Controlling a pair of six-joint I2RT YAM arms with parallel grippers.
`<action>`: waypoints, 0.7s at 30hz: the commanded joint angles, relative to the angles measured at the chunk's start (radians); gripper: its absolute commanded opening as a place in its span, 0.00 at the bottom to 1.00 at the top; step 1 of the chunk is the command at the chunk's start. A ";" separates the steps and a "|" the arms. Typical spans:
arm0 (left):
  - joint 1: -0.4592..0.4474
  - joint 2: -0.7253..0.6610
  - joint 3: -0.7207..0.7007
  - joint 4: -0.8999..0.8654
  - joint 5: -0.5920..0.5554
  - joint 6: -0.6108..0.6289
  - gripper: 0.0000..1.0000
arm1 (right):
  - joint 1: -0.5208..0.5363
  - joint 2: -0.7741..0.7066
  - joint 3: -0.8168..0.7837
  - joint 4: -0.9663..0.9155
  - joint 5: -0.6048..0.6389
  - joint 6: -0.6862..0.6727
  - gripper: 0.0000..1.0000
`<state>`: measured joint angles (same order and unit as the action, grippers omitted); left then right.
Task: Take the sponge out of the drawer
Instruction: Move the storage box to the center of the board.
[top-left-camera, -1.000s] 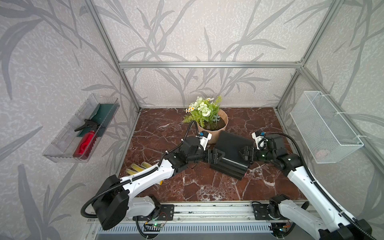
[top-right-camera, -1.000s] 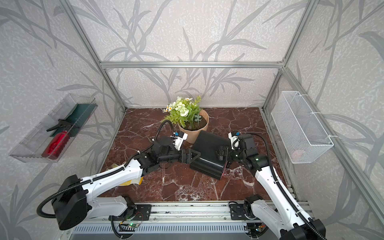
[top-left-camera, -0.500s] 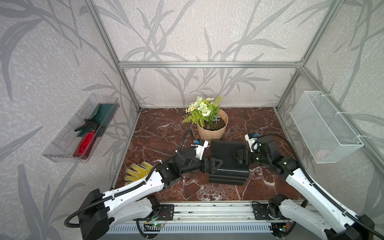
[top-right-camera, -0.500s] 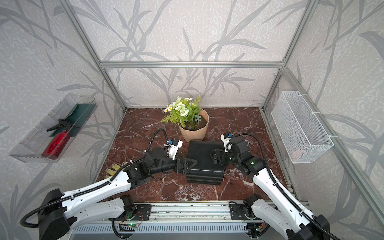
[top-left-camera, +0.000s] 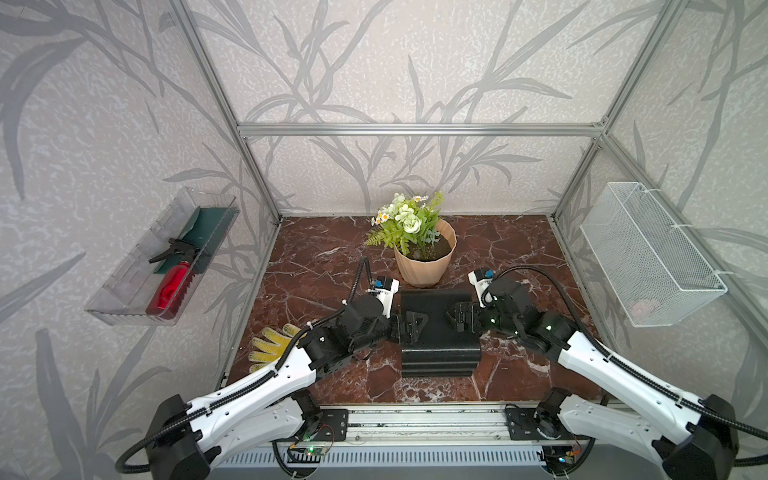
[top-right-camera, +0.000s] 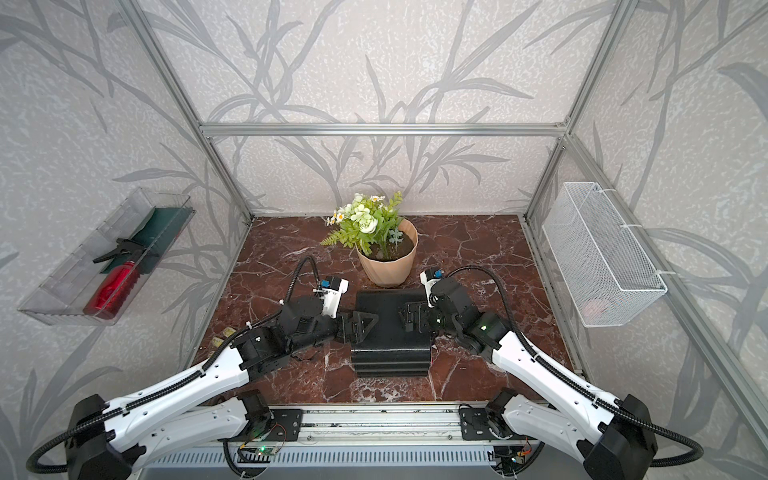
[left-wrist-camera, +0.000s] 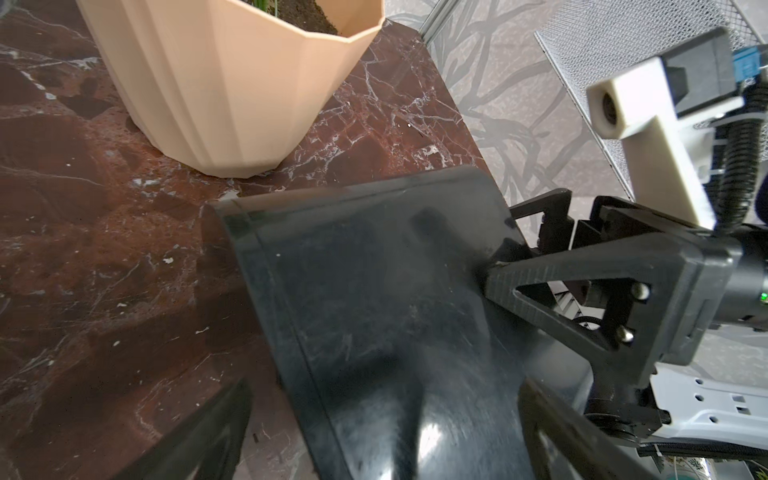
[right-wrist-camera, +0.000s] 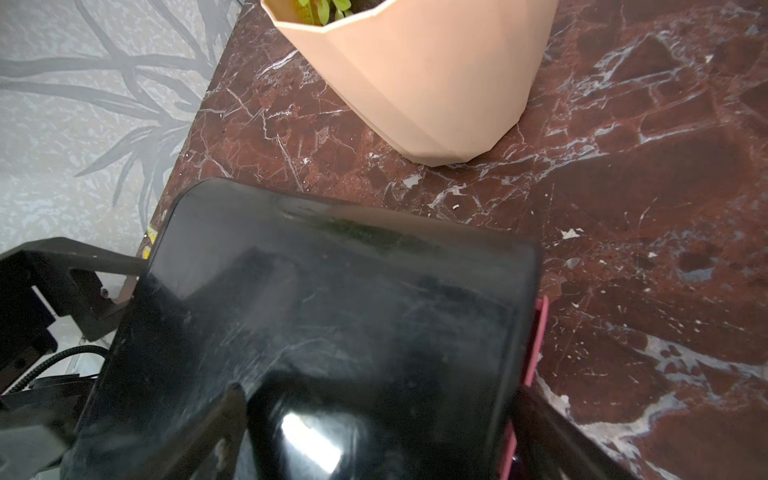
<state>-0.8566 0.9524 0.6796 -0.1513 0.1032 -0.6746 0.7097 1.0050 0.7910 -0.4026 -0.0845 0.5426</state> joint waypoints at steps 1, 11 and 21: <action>0.017 -0.033 0.036 -0.040 -0.037 0.020 0.99 | 0.011 -0.079 0.050 -0.108 0.059 -0.084 1.00; 0.095 -0.069 0.044 -0.085 -0.001 0.033 0.99 | 0.012 -0.432 -0.086 -0.327 -0.023 -0.130 0.99; 0.109 -0.009 0.118 -0.089 0.044 0.058 0.99 | 0.018 -0.622 -0.223 -0.386 -0.192 -0.070 0.98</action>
<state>-0.7513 0.9245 0.7460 -0.2348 0.1253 -0.6403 0.7204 0.4156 0.5926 -0.7509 -0.2173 0.4362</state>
